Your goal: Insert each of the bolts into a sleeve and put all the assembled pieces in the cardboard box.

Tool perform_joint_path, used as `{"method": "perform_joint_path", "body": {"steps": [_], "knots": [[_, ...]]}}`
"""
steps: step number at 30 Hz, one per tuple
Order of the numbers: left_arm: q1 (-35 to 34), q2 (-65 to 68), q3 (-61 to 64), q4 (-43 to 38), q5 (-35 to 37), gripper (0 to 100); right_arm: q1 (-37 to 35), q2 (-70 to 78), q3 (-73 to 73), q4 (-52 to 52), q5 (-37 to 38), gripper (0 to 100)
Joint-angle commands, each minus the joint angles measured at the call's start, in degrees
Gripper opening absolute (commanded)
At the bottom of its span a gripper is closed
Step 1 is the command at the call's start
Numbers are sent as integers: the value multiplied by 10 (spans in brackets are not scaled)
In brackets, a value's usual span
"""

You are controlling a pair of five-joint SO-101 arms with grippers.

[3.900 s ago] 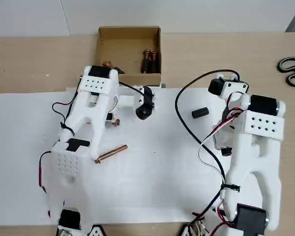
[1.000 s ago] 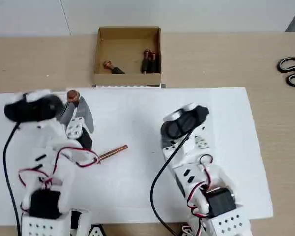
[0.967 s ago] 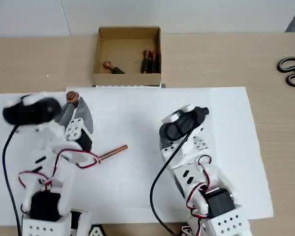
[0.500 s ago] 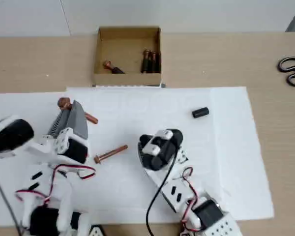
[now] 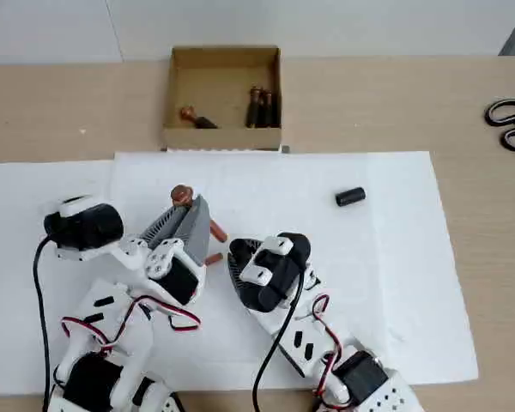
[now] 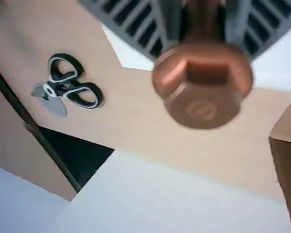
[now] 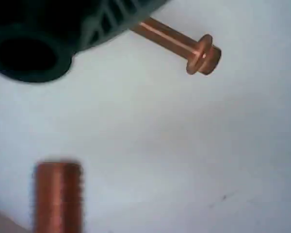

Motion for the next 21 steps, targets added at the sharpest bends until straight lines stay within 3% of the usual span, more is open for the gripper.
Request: {"method": "perform_joint_path", "body": {"steps": [1,17,21], "knots": [[5,-6,2,-13,-21,6,-10,-15,1,-18,9,2],[45,-4,15,-15,-24,6,-28,-15,-21,-18,11,2],[45,-6,21,-16,-53,6,-29,-14,-28,-14,11,2]]}}
